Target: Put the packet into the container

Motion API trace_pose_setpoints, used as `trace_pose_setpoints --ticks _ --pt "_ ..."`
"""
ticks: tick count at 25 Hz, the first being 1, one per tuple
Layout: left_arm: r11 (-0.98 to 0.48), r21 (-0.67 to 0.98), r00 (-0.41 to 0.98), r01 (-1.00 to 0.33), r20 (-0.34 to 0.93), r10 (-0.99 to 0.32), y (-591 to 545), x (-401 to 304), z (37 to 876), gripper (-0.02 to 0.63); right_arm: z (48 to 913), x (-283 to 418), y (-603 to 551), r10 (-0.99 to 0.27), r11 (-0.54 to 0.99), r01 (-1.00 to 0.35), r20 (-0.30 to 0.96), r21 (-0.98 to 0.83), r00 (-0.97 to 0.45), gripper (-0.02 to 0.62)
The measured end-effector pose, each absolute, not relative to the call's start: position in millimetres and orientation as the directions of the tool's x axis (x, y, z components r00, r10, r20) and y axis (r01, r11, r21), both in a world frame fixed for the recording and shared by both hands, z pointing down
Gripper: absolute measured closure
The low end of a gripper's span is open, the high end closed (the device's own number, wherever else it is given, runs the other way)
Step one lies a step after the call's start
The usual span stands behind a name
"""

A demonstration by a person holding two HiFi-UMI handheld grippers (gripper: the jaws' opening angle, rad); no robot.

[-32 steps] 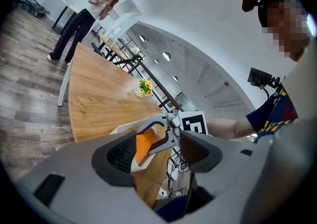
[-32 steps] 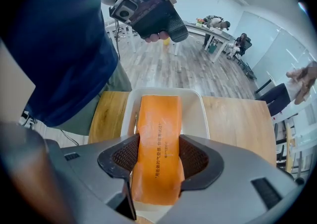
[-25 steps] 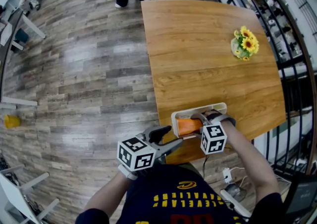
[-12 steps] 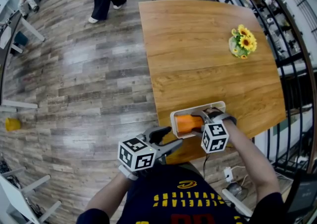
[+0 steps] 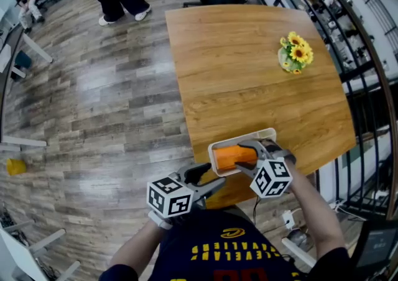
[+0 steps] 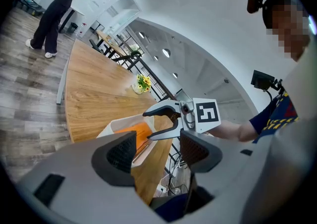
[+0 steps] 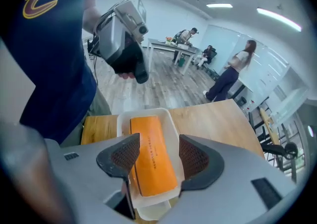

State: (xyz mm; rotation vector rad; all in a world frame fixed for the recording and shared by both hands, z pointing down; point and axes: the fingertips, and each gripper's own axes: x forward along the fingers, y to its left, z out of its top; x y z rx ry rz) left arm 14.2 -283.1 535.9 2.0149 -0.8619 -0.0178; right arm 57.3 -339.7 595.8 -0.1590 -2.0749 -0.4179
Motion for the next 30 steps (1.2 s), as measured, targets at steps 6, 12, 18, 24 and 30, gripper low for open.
trace_pose_setpoints --ticks 6,12,18,24,30 --pt "-0.323 0.703 0.706 -0.633 0.353 -0.614 -293.0 14.3 533.8 0.33 566.2 54.4 -345.7 -0.126 0.989 -0.031 0.721 0.144 -0.681 0.342" --pt "-0.32 0.643 0.633 -0.696 0.339 -0.696 -309.9 11.3 505.3 0.353 523.3 71.4 -342.8 -0.336 0.885 -0.442 0.458 -0.146 -0.823 0.524" --pt "-0.424 0.617 0.689 -0.662 0.28 -0.669 -313.4 33.2 477.3 0.55 495.1 85.9 -340.3 -0.44 0.739 -0.555 0.349 -0.382 -0.827 0.584" --pt "-0.546 0.571 0.738 -0.613 0.168 -0.653 -314.4 55.0 434.7 0.606 456.2 93.6 -343.8 -0.513 0.679 -0.576 0.266 -0.455 -0.816 0.586" --pt "-0.544 0.528 0.703 -0.652 0.152 -0.695 -322.7 51.3 413.6 0.606 428.8 92.5 -339.5 -0.569 0.69 -0.606 0.219 -0.396 -0.792 0.586"
